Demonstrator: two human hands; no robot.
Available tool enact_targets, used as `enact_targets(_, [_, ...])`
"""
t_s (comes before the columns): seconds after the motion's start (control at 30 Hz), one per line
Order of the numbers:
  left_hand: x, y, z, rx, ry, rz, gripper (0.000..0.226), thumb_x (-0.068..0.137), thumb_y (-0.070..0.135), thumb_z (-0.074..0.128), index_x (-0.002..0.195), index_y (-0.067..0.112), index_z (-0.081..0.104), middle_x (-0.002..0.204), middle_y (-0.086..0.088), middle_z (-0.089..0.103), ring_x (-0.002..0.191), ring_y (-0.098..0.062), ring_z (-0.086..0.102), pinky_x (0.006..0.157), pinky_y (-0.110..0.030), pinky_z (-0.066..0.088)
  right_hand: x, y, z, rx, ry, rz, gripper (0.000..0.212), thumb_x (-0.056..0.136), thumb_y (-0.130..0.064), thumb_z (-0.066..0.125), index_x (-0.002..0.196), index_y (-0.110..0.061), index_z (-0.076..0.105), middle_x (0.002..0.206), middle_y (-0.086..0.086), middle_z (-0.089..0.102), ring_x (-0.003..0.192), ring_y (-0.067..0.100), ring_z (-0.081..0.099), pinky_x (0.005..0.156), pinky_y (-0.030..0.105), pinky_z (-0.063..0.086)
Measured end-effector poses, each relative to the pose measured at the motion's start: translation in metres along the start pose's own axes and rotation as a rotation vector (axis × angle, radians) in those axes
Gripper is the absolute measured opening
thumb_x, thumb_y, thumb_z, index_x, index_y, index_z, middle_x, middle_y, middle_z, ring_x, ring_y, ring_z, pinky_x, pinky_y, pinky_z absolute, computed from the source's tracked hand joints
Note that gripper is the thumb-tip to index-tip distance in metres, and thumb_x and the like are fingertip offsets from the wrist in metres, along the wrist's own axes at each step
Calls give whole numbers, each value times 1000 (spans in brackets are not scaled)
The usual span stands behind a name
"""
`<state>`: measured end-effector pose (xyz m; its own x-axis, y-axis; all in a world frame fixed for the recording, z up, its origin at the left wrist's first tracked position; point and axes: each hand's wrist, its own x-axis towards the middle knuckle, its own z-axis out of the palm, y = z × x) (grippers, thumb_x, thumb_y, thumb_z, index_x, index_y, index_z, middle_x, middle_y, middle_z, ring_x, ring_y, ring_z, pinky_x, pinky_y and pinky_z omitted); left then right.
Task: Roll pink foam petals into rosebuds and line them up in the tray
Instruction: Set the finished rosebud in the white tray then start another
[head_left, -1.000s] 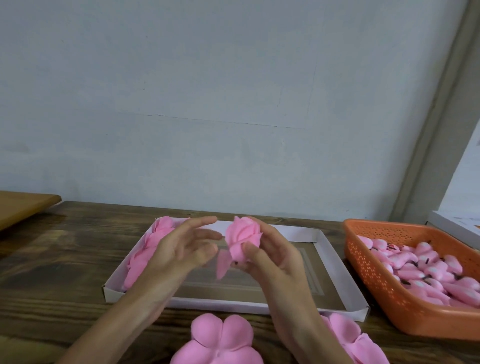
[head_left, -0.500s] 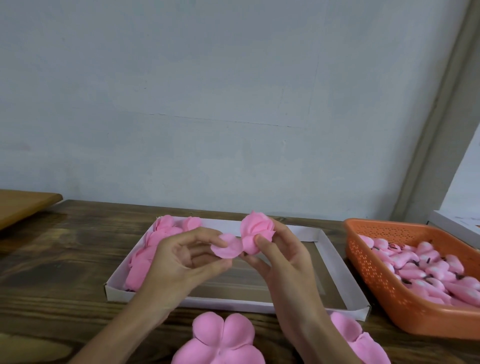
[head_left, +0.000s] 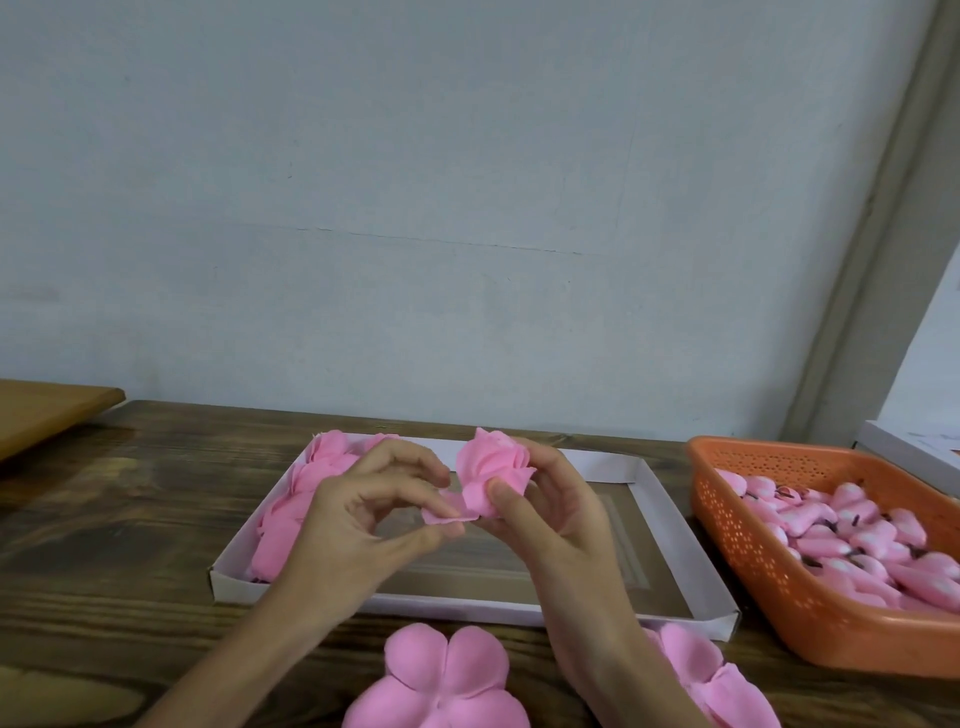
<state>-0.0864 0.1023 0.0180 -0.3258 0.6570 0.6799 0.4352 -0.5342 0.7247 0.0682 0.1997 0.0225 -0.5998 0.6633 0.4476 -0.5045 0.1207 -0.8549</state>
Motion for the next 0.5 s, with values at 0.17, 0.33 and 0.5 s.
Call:
enact_targets(0.17, [0, 0, -2, -25, 35, -1, 13, 71, 24, 87, 82, 19, 82, 84, -10, 71, 84, -33, 66, 78, -34, 57, -2, 3, 4, -59, 19, -26, 20, 98, 3, 62, 114, -9, 65, 123, 2, 74, 118, 25, 68, 89, 36, 60])
enact_targets(0.33, [0, 0, -2, -57, 98, -36, 18, 69, 27, 86, 83, 16, 81, 80, -5, 70, 81, -21, 68, 74, -27, 57, -6, 5, 11, -68, -40, -14, 18, 95, -10, 65, 113, -9, 65, 114, 16, 73, 113, 36, 66, 99, 46, 57])
enact_targets(0.5, [-2, 2, 6, -203, 232, -123, 19, 62, 28, 87, 74, 18, 77, 74, 3, 69, 72, -10, 65, 68, -20, 55, -5, 3, 12, 120, -114, 111, 23, 100, -5, 60, 122, -10, 64, 122, 18, 73, 116, 34, 70, 97, 42, 58])
